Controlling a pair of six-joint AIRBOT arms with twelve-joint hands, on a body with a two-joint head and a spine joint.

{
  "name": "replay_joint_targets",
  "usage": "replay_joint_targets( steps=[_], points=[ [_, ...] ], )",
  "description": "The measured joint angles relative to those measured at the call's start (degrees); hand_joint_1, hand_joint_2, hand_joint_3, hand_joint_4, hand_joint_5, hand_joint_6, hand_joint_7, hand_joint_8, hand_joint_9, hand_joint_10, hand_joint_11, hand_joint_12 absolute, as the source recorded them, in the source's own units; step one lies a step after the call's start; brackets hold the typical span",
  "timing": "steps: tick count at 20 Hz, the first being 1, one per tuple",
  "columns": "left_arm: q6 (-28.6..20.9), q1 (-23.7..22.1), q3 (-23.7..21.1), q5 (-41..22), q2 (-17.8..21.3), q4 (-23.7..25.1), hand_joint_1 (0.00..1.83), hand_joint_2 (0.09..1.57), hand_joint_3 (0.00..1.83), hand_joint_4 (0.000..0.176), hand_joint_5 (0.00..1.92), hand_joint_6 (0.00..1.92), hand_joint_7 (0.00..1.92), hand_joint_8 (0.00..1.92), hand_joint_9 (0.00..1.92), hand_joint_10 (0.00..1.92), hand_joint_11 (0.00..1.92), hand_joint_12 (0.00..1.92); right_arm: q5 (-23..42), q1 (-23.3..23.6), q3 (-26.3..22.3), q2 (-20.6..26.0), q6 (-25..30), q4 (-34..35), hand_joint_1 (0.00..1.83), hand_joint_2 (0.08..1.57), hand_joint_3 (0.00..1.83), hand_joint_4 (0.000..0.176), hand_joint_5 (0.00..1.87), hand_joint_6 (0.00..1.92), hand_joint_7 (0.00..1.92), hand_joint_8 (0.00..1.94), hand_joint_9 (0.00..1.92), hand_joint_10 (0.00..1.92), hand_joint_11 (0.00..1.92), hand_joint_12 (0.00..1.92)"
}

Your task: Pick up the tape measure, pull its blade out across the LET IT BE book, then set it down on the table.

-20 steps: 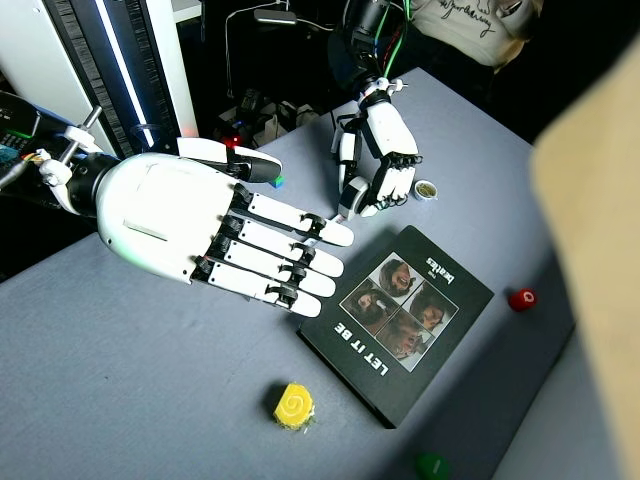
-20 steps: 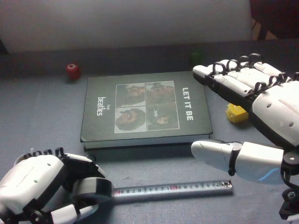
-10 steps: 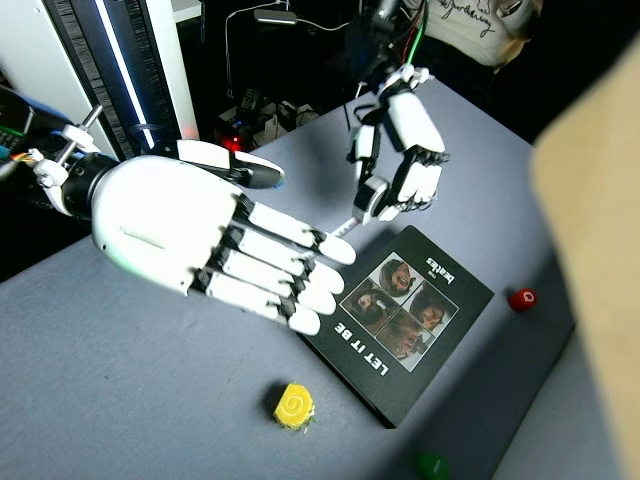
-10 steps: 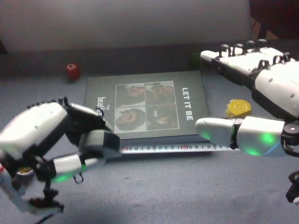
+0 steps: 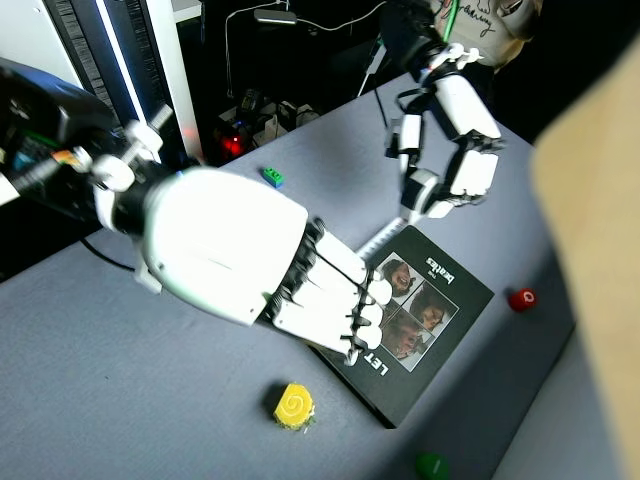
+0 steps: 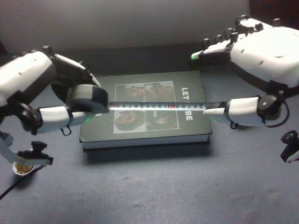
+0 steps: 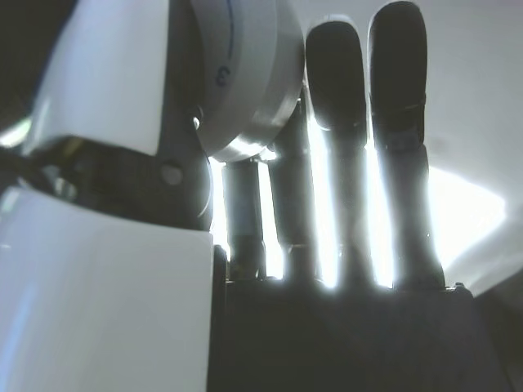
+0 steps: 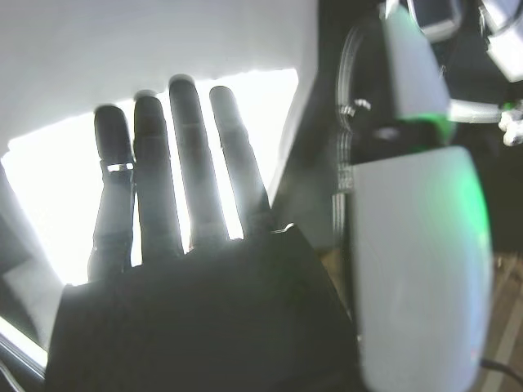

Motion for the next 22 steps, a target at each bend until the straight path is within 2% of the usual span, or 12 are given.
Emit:
replay_joint_targets(
  steps=[2, 5, 8, 12, 22],
  points=[
    [-0.1, -1.3, 0.7, 1.7, 0.3, 0.4, 1.39, 1.06, 0.0, 0.0, 1.1, 0.59, 1.22, 0.66, 0.9, 1.18, 0.83, 0.98, -2.0, 1.4, 1.4, -0.6, -0.2, 1.7, 0.92, 1.1, 0.0, 0.0, 0.64, 0.02, 0.75, 0.02, 0.71, 0.07, 0.26, 1.24],
    [-0.2, -1.4, 1.4, 3.7, 0.7, -2.6, 1.39, 1.06, 0.0, 0.0, 1.1, 0.59, 1.22, 0.67, 0.9, 1.18, 0.83, 0.98, -2.5, 3.1, 3.5, -1.5, -1.2, 1.8, 0.95, 1.11, 0.0, 0.0, 0.71, 0.04, 0.83, 0.04, 0.82, 0.11, 0.39, 1.28],
    [-0.6, -1.4, 2.1, 3.8, 0.7, -2.9, 1.39, 1.06, 0.0, 0.0, 1.1, 0.59, 1.22, 0.67, 0.9, 1.17, 0.84, 0.98, -1.9, 3.1, 3.5, -2.4, -2.9, 2.1, 0.96, 1.12, 0.0, 0.0, 0.74, 0.03, 0.85, 0.02, 0.83, 0.11, 0.41, 1.26],
    [-0.9, -3.6, 2.9, 3.9, 0.7, -5.9, 1.39, 1.06, 0.0, 0.0, 1.1, 0.61, 1.22, 0.64, 0.91, 1.17, 0.84, 0.98, 1.6, 2.6, 3.7, -4.7, -5.1, 2.1, 0.96, 1.12, 0.0, 0.0, 0.76, 0.03, 0.87, 0.03, 0.84, 0.11, 0.41, 1.27],
    [-1.5, -5.0, 3.0, 4.5, 0.7, -6.0, 1.39, 1.06, 0.0, 0.0, 1.1, 0.61, 1.22, 0.65, 0.91, 1.18, 0.85, 0.98, 5.7, 3.3, 10.6, -9.9, -6.2, 0.9, 0.96, 1.12, 0.0, 0.0, 0.76, 0.02, 0.88, 0.02, 0.83, 0.11, 0.41, 1.27]
  ],
)
